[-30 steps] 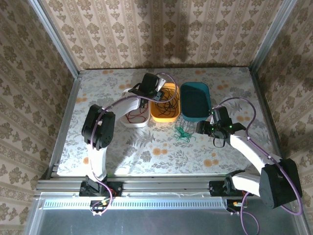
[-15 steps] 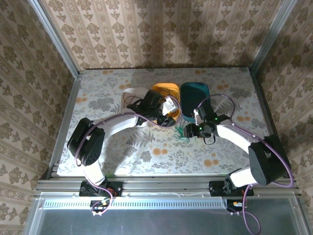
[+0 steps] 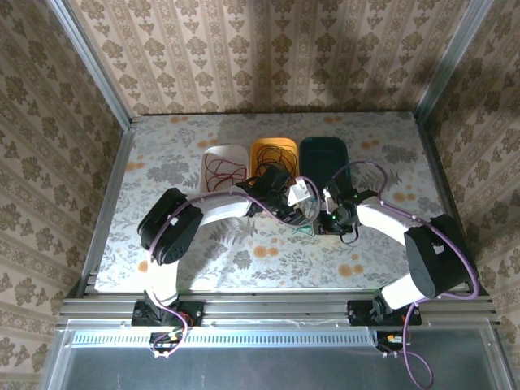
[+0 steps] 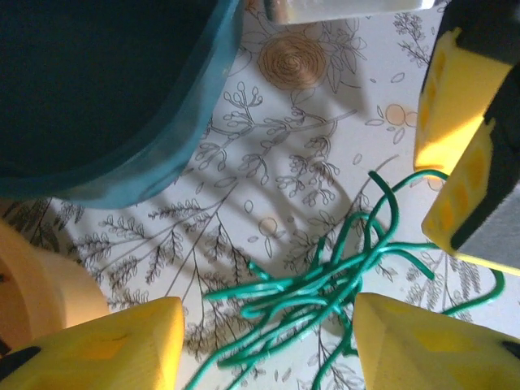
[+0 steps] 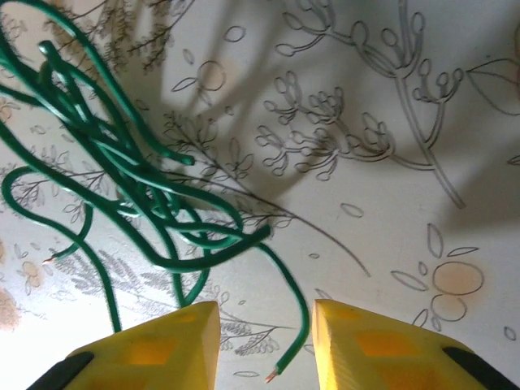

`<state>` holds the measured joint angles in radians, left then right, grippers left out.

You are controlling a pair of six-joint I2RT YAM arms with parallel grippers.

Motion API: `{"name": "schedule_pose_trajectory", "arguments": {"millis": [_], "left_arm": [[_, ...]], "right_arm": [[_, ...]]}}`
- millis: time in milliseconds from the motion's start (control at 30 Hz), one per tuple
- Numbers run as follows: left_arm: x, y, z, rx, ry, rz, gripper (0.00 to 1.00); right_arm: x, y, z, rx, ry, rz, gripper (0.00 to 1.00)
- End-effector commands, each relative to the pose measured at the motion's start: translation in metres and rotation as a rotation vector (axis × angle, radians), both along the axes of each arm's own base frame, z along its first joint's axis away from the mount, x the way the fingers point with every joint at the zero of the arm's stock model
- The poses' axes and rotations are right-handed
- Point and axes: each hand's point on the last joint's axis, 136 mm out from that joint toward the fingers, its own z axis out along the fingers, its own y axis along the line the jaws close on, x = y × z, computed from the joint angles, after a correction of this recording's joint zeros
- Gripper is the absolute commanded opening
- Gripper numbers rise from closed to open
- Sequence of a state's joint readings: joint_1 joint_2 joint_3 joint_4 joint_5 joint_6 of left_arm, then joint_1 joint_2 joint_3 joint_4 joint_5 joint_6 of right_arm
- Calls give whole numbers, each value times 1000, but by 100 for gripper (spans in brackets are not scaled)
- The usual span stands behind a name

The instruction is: Untangle the cables

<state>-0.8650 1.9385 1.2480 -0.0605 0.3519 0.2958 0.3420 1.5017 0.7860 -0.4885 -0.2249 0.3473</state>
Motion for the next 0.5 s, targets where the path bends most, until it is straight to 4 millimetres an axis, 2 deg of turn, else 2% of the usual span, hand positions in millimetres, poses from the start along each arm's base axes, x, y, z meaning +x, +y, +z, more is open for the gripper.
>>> {"name": "schedule_pose_trajectory", "arguments": {"millis": [0,133,267,433,467], "left_arm": [[3,-19,5,-43,-16,-16,57],[3,-23,-5,-29,3,-11,55],[4,-25,-7,-25,10,-12,52],[4,-25,-6,-20,12,-12,48],[3,-25,-6,-22,16,-10,48]], "right_arm": [[-2,-1,-7,19,40,-18,32],[0,0,-9,26,44,-19,20],[1,-4,-3,17,18,-26,3],[4,-7,19,37,-75,-39,0],[6,-8,29,44,-111,-45,0]]}}
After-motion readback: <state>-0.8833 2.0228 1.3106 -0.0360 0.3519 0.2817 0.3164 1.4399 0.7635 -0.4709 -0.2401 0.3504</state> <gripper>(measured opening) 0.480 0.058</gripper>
